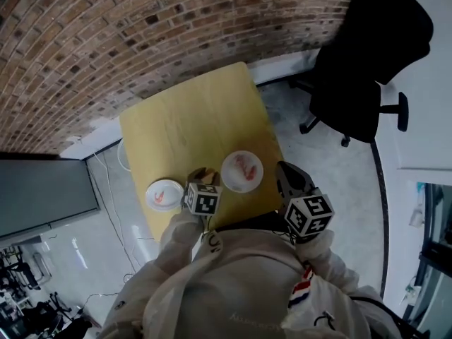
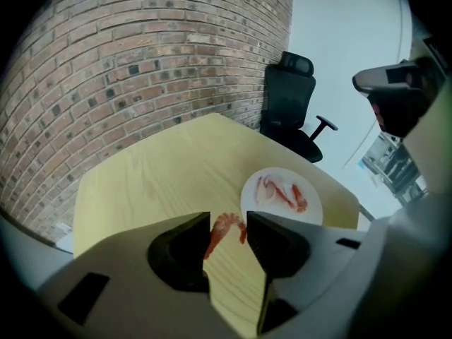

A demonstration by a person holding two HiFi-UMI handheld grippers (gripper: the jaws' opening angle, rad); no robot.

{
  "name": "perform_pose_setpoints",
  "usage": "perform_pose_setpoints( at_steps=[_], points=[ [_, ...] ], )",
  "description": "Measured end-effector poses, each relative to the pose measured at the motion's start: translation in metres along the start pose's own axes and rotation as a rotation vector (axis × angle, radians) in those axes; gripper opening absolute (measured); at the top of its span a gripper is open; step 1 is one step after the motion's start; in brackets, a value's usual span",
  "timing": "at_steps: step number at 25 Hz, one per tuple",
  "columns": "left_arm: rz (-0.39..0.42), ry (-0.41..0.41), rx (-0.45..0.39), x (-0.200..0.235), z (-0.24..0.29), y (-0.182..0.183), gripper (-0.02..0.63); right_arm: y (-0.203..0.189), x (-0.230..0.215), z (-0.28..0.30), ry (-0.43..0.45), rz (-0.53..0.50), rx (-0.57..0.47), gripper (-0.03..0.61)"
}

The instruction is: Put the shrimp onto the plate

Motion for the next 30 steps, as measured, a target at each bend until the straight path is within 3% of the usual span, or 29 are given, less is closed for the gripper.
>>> perform_pose_setpoints(
  at_steps=[14,30],
  points=[
    [0.046,-0.07,0.063,-0.042,0.042,0.014,0.164,-0.002,-0.054,-0.014,-0.046,0.034,0.01,0.025],
    [0.031,-0.058,0.099,-0.057,0.068,0.013,0.164,-0.006,-0.089,-0.017,-0.058,0.041,0.023,0.025]
  ],
)
Point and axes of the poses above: the fingertips, and each gripper's own axes: z forward along the fingers, x to its left, y out of its top, the point moved 10 cm from there along -z, backward along the fingers, and after that the axes turned 13 degrees about -y, right-handed, at the moved point
